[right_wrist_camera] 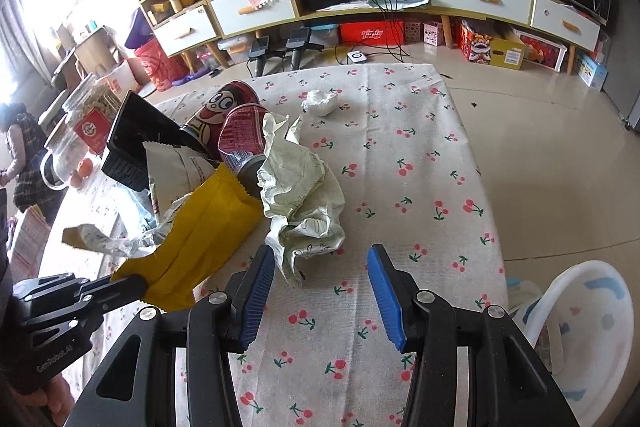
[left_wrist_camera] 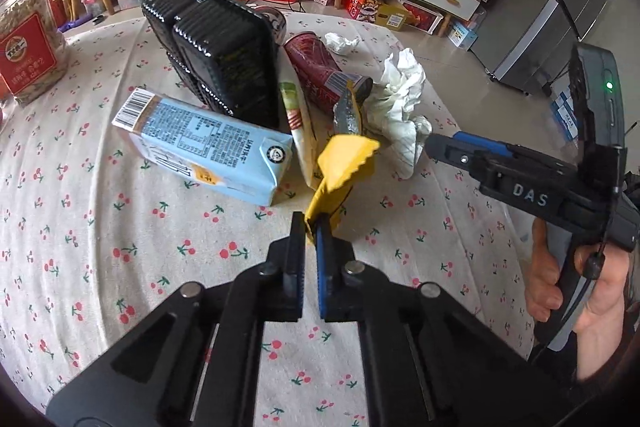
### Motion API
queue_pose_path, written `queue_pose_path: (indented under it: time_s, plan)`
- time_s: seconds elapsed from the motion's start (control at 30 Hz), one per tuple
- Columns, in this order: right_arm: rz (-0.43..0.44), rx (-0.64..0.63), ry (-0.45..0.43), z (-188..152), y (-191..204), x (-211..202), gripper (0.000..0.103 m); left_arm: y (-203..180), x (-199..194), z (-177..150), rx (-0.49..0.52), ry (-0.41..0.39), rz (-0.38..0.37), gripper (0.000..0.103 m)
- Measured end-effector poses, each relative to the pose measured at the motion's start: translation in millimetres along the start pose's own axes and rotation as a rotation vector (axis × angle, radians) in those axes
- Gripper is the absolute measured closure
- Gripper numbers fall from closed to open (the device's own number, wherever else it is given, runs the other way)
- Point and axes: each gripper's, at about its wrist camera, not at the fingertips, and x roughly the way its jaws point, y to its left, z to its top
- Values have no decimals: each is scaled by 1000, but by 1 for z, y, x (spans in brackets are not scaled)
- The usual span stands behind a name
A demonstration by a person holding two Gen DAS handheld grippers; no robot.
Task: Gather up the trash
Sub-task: 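Grasp the yellow snack wrapper with the left tool while the right tool grasps crumpled white paper, then carry the wrapper and paper over the white basin and open both tools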
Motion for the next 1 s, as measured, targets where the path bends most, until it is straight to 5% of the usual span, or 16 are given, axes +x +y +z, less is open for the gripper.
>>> queue_pose_path:
  time_s: [0.27,0.37,0.57,0.6,0.7,1.0]
  plan:
    - [8,-39,17,6,18,18,53,5,-29,-11,3,-33,-6,98]
    - [-32,-60,17,6,23,25,42,9,-37,-9,-5,-44,-11,98]
    - [-74,-42,27,8,20,40,41,13,-39,-6,-23,-54,-19,98]
    - [-83,-41,28,7,18,42,43,13,-39,-5,-22,-57,-20,98]
    - [-67,-18,28,8,12,44,77,13,-41,-5,-13,-65,-20,98]
    - [-22,-29,-13,5,21,9,84,19,-50,0,-23,-98,-46,98]
